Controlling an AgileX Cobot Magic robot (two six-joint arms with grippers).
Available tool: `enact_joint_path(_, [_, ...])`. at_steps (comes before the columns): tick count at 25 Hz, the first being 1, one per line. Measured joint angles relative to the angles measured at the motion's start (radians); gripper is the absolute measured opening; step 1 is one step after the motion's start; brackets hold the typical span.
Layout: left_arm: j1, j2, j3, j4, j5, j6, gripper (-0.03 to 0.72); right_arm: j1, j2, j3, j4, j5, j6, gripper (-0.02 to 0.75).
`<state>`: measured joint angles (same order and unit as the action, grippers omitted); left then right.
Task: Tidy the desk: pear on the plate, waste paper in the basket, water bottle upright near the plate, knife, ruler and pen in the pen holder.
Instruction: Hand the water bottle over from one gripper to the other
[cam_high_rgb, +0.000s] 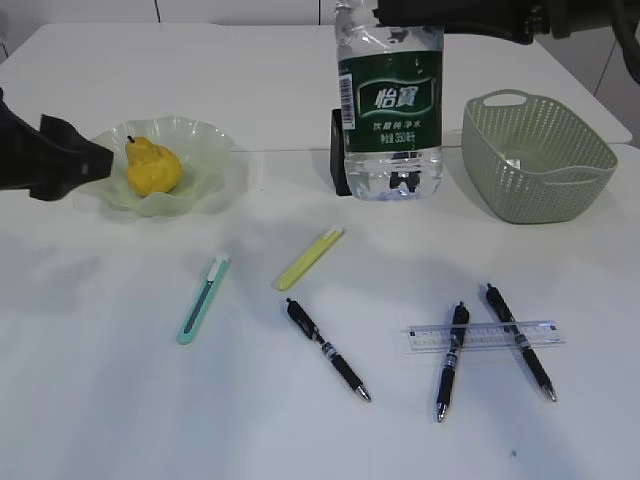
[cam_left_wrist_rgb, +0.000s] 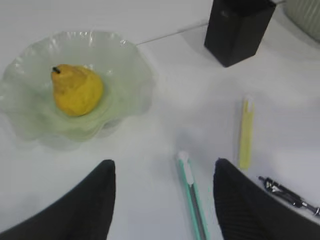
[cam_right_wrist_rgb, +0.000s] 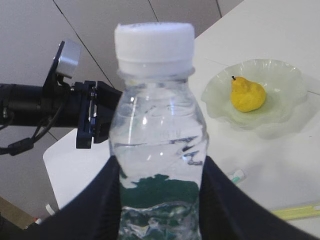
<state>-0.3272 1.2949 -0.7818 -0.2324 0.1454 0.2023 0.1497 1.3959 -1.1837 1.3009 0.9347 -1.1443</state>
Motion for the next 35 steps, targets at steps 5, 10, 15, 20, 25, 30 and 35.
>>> enact_joint_path(5, [-0.122, 0.0, 0.111, -0.016, -0.274, 0.0, 0.437, 0.0, 0.0, 0.0, -0.008, -0.004, -0.002, 0.295])
enact_joint_path(10, [-0.235, 0.0, 0.15, 0.0, -0.518, -0.065, 0.437, 0.0, 0.0, 0.0, -0.012, -0.006, -0.002, 0.295])
enact_joint_path(15, [-0.268, 0.0, 0.154, 0.232, -0.677, -0.382, 0.437, 0.0, 0.0, 0.0, -0.015, -0.006, -0.004, 0.295])
enact_joint_path(20, [-0.268, 0.0, 0.154, 0.643, -0.788, -0.741, 0.437, 0.0, 0.0, 0.0, -0.025, -0.006, -0.006, 0.295])
enact_joint_path(25, [-0.272, 0.054, 0.154, 0.866, -0.92, -0.951, 0.437, 0.0, 0.0, 0.0, -0.025, -0.008, -0.035, 0.295])
enact_joint_path(30, [-0.272, 0.172, 0.154, 0.895, -1.085, -1.009, 0.456, 0.0, 0.0, 0.0, -0.026, -0.006, -0.047, 0.295])
enact_joint_path(35, [-0.272, 0.197, 0.154, 0.896, -1.127, -1.014, 0.557, 0.0, 0.0, 0.0, -0.026, 0.017, -0.052, 0.295])
